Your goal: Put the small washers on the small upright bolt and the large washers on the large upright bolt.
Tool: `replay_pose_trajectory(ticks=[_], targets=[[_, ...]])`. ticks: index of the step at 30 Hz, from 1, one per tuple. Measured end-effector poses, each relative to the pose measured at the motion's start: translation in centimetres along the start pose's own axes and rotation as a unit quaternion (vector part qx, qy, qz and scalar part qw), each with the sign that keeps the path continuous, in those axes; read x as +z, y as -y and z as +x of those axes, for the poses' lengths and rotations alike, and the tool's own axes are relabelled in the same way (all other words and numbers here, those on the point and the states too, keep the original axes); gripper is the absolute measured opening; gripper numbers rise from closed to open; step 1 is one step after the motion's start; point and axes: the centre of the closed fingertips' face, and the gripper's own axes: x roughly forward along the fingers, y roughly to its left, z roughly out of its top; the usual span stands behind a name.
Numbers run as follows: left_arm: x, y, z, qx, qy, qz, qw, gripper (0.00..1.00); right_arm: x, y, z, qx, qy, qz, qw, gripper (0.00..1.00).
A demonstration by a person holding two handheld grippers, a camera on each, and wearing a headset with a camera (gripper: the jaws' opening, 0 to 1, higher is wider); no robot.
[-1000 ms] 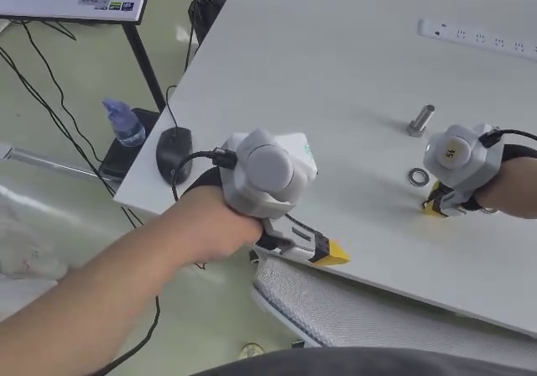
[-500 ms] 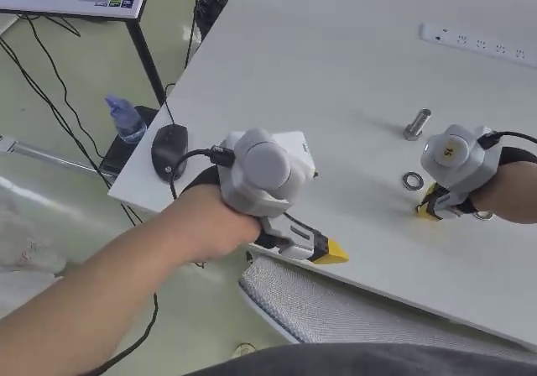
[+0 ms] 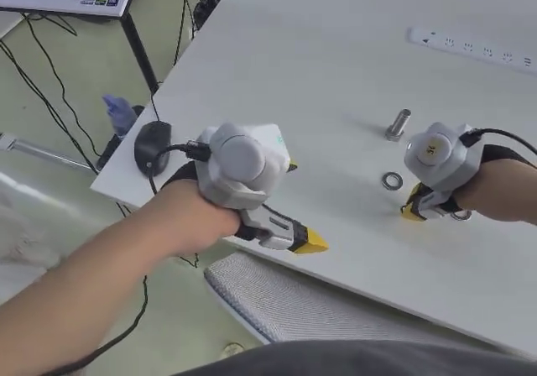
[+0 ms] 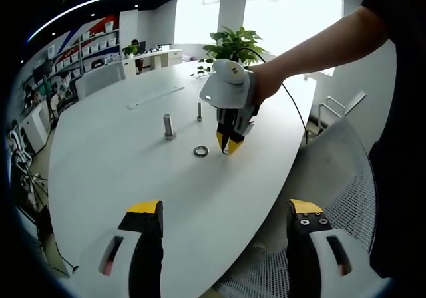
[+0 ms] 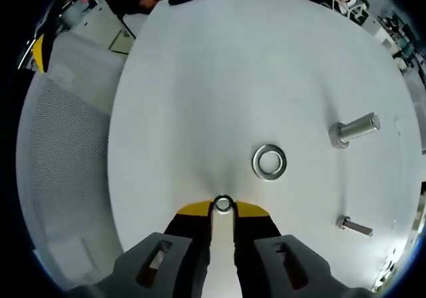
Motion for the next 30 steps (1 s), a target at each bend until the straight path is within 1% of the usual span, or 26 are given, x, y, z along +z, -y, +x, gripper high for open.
replay_pose_trajectory(ticks=[2, 5, 6, 9, 10, 11, 15, 19, 23, 25, 27, 30], targets=[[0.2, -0.3, -0.1, 0.01, 0.008, -0.01, 0.9999, 0.75, -0.8, 0.5, -0.4, -0.002, -0.003, -0.003, 1.0, 0.11], [0.5, -0.7, -0.2, 0.024, 0.019, -0.018, 0.9994, 0.75, -1.7, 1.3, -1.0, -0.004, -0.001, -0.001, 1.0, 0.11], [0.5, -0.8, -0.2, 0.031, 0.022, -0.027, 0.9989, 0.76, -2.1, 1.5, -1.1, -0.005, -0.002, -0.002, 1.0, 0.11], [0.4, -0.7, -0.1, 0.035, 0.02, -0.037, 0.9985, 0.77, -3.6, 2.6, -1.7, -0.011, -0.007, 0.0, 0.9999, 0.11], [0.5, -0.5, -0.1, 0.038, 0.021, -0.037, 0.9984, 0.78, -3.9, 2.7, -1.8, -0.011, -0.008, 0.0, 0.9999, 0.11], [0.6, -0.4, 0.0, 0.04, 0.022, -0.036, 0.9983, 0.78, -4.5, 3.1, -2.1, -0.014, -0.011, 0.001, 0.9998, 0.11], [0.8, 0.0, 0.3, 0.043, 0.029, -0.039, 0.9979, 0.82, -6.2, 4.0, -3.1, -0.021, -0.011, 0.013, 0.9996, 0.11], [0.7, 0.1, 0.7, 0.045, 0.019, -0.045, 0.9978, 0.85, -7.6, 4.4, -3.5, -0.026, -0.01, 0.022, 0.9994, 0.11], [1.2, 0.1, 0.7, 0.049, 0.024, -0.043, 0.9976, 0.88, -8.4, 4.6, -3.8, -0.028, -0.01, 0.031, 0.9991, 0.11], [1.4, -0.2, 0.7, 0.054, 0.027, -0.042, 0.9973, 0.9, -8.6, 4.7, -4.0, -0.03, -0.007, 0.036, 0.9989, 0.11], [1.8, -0.4, 0.7, 0.058, 0.038, -0.038, 0.9969, 0.92, -8.7, 5.0, -4.4, -0.031, -0.003, 0.041, 0.9986, 0.11], [2.0, -0.5, 0.7, 0.063, 0.044, -0.049, 0.9958, 0.95, -8.6, 5.8, -5.2, -0.039, 0.002, 0.046, 0.9982, 0.11]])
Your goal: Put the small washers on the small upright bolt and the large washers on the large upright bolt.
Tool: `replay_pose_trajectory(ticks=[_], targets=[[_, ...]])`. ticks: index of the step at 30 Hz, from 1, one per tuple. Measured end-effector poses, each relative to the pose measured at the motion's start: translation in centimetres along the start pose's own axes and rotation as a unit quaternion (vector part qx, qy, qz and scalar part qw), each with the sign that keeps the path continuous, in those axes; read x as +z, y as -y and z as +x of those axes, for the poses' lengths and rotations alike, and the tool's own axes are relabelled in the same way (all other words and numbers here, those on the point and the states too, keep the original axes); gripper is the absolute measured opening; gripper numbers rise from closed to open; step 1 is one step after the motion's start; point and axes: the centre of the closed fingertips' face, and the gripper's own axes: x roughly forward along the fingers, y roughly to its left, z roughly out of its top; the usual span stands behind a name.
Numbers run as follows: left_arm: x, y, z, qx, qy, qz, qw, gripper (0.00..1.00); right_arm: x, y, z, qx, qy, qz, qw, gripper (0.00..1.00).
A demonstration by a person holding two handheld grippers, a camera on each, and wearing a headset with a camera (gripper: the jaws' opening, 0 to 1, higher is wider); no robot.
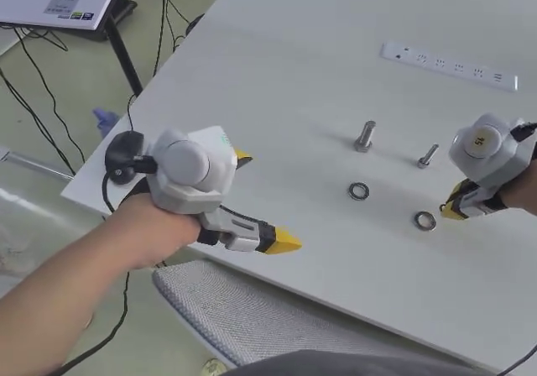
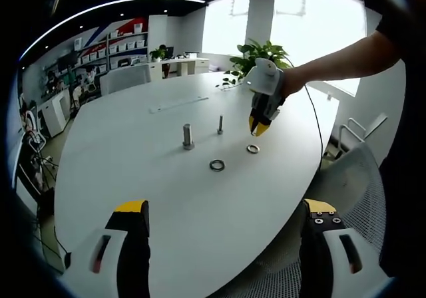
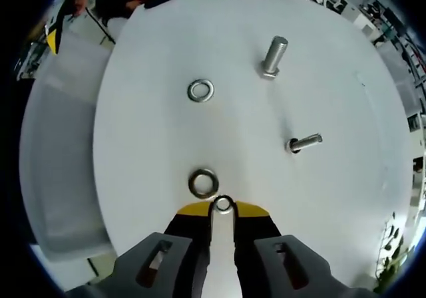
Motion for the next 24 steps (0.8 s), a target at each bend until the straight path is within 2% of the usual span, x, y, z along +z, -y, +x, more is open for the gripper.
replay_pose_trajectory(ticks=[5, 8, 14, 22, 24], targets=[[-0.7, 0.1, 0.3, 0.0, -0.013, 0.005, 0.9999, 0.95, 0.7, 1.6, -1.0, -0.011, 0.006, 0.004, 0.9999, 0.12], [-1.0, 0.4, 0.3, -0.004, -0.018, 0.004, 0.9998, 0.95, 1.1, 2.6, -1.3, -0.019, 0.003, -0.008, 0.9998, 0.12], [-1.9, 0.9, 0.3, -0.012, -0.033, 0.003, 0.9994, 0.93, 2.8, 5.1, -2.4, -0.029, 0.015, -0.007, 0.9994, 0.12], [-1.4, 0.3, 0.1, -0.001, -0.024, 0.003, 0.9997, 0.95, 4.2, 7.4, -3.0, -0.039, 0.03, 0.0, 0.9988, 0.12], [-1.4, 0.1, 0.1, 0.001, -0.023, 0.002, 0.9997, 0.95, 4.6, 8.8, -2.8, -0.041, 0.032, 0.0, 0.9987, 0.12]])
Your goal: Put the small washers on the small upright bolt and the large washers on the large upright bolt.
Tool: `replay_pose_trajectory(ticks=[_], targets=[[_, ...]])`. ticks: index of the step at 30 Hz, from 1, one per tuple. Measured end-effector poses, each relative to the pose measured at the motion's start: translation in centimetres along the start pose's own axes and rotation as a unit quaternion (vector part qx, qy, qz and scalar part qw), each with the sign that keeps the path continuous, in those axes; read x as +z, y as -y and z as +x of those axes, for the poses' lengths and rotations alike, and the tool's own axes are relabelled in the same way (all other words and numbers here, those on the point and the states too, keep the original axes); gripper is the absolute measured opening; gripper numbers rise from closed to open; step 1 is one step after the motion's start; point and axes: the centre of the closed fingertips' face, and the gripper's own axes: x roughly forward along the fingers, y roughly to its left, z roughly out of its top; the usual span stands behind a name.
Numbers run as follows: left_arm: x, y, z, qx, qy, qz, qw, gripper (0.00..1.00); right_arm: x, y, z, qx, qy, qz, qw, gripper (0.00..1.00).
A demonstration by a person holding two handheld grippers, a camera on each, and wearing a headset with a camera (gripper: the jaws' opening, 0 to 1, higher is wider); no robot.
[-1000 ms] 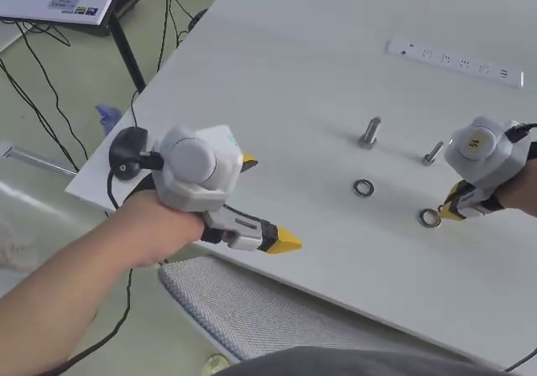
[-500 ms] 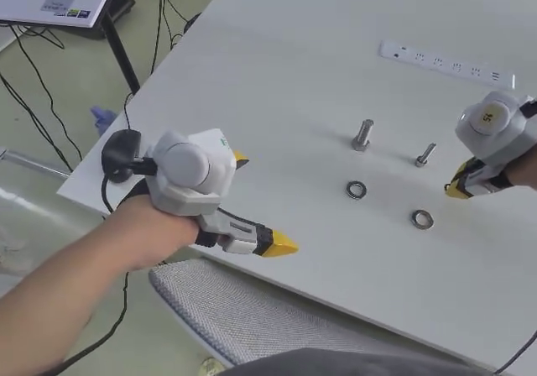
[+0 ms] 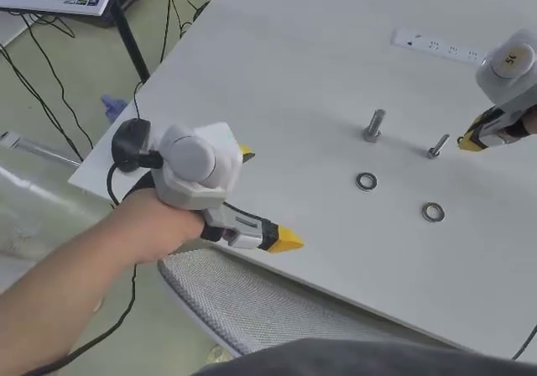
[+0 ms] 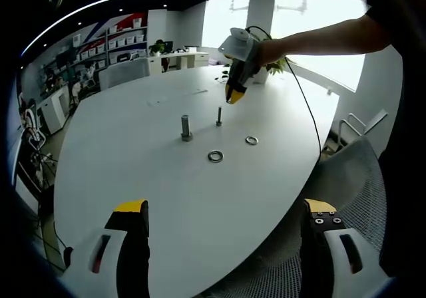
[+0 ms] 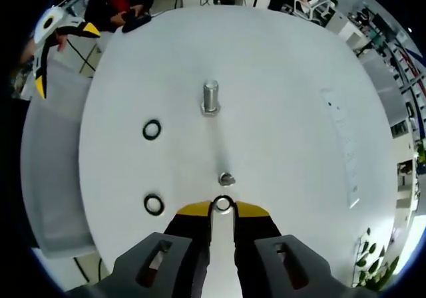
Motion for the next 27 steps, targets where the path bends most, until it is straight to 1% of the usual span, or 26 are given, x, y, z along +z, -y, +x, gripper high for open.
replay_pose_trajectory(ticks=[5, 7, 9, 14, 19, 22, 27], targets=[[0.0, -0.4, 0.1, 0.007, 0.001, -0.003, 1.0, 0.97, 0.5, 0.1, 0.4, 0.001, 0.0, -0.004, 1.0, 0.12], [0.1, -0.4, 0.2, 0.008, 0.003, -0.003, 1.0, 0.99, 0.6, 0.1, 0.6, 0.003, 0.0, -0.005, 1.0, 0.12], [0.1, -0.3, 0.3, 0.008, 0.003, -0.003, 1.0, 0.99, 0.6, 0.2, 1.0, 0.003, -0.003, -0.009, 1.0, 0.12], [0.1, -0.2, 0.5, 0.006, 0.0, -0.002, 1.0, 0.99, 1.0, 0.2, 1.4, 0.008, 0.001, -0.003, 1.0, 0.12], [-0.3, -0.2, 0.4, 0.001, -0.003, -0.009, 1.0, 0.99, 1.3, 0.1, 1.9, 0.009, -0.005, -0.008, 0.9999, 0.12], [-0.5, -0.3, 0.4, -0.002, -0.006, -0.009, 0.9999, 0.97, 1.3, 0.0, 2.1, 0.01, -0.01, -0.012, 0.9998, 0.12], [-0.5, -0.5, 0.3, -0.003, -0.007, -0.011, 0.9999, 0.96, 1.2, -0.1, 2.1, 0.008, -0.013, -0.013, 0.9998, 0.12]])
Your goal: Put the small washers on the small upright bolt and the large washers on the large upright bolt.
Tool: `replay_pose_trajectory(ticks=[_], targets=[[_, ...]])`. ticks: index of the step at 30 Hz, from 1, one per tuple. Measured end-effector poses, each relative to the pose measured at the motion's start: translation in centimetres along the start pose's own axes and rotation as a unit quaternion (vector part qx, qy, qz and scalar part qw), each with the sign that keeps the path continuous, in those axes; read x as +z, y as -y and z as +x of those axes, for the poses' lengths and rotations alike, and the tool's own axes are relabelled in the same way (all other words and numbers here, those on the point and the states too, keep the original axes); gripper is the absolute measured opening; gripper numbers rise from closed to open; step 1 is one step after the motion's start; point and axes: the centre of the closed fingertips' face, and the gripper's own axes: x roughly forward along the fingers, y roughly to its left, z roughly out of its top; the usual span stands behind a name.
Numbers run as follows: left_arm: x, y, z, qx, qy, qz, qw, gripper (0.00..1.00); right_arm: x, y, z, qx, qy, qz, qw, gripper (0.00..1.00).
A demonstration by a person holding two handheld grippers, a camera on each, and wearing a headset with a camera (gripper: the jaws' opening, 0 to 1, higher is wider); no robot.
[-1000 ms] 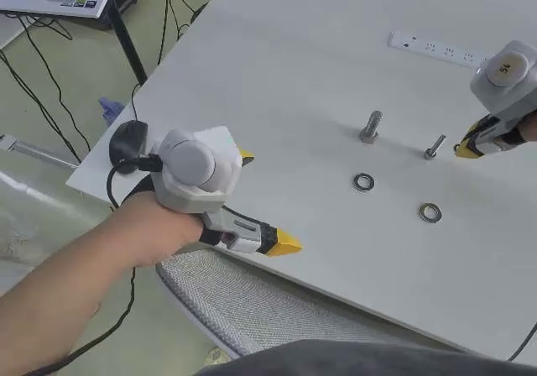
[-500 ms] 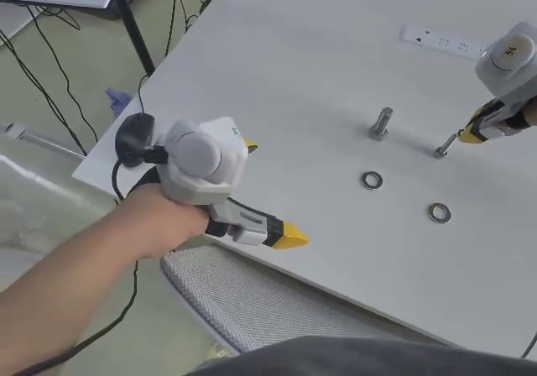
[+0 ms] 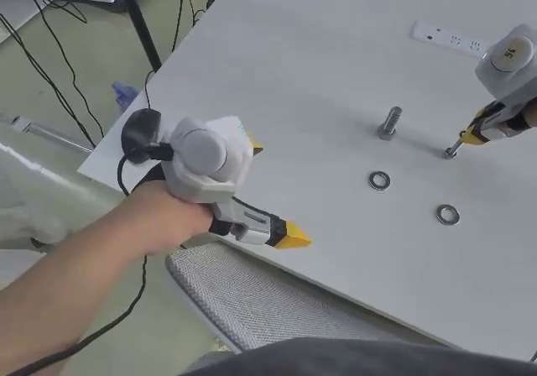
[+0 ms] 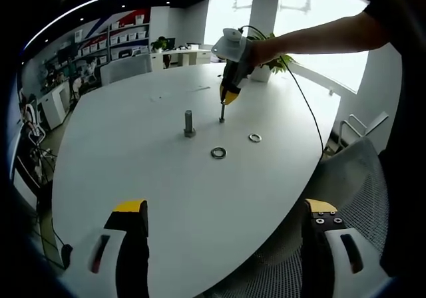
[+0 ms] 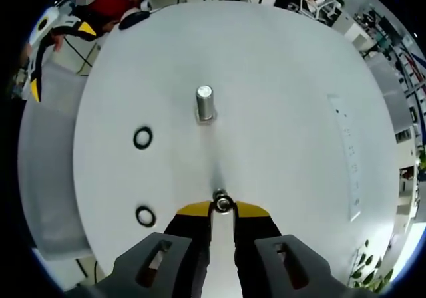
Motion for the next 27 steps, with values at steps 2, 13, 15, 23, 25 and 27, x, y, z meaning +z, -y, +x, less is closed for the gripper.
replay_pose_trajectory(ticks=[2, 13, 15, 23, 25, 27], targets=[[0.01, 0.03, 0.02, -0.001, 0.0, 0.0, 1.0, 0.96, 0.22, 0.3, 0.12, 0.0, 0.0, -0.002, 1.0, 0.12], [-0.38, 0.14, 0.18, -0.01, -0.005, 0.0, 0.9999, 0.92, 0.11, 0.15, 0.02, 0.0, -0.005, 0.001, 1.0, 0.12], [-0.5, 0.08, 0.17, -0.011, -0.008, 0.0, 0.9999, 0.92, 0.03, 0.11, 0.01, -0.001, -0.007, 0.003, 1.0, 0.12], [-0.33, -0.07, 0.2, -0.011, -0.006, 0.003, 0.9999, 0.91, -0.12, 0.02, -0.04, -0.003, -0.009, 0.004, 0.9999, 0.12], [-0.21, -0.07, 0.19, -0.011, -0.004, 0.002, 0.9999, 0.91, -0.07, -0.05, -0.03, -0.002, -0.009, 0.005, 0.9999, 0.12], [-0.25, -0.06, 0.19, -0.012, -0.005, 0.002, 0.9999, 0.91, -0.1, -0.13, 0.03, -0.001, -0.011, 0.005, 0.9999, 0.12]])
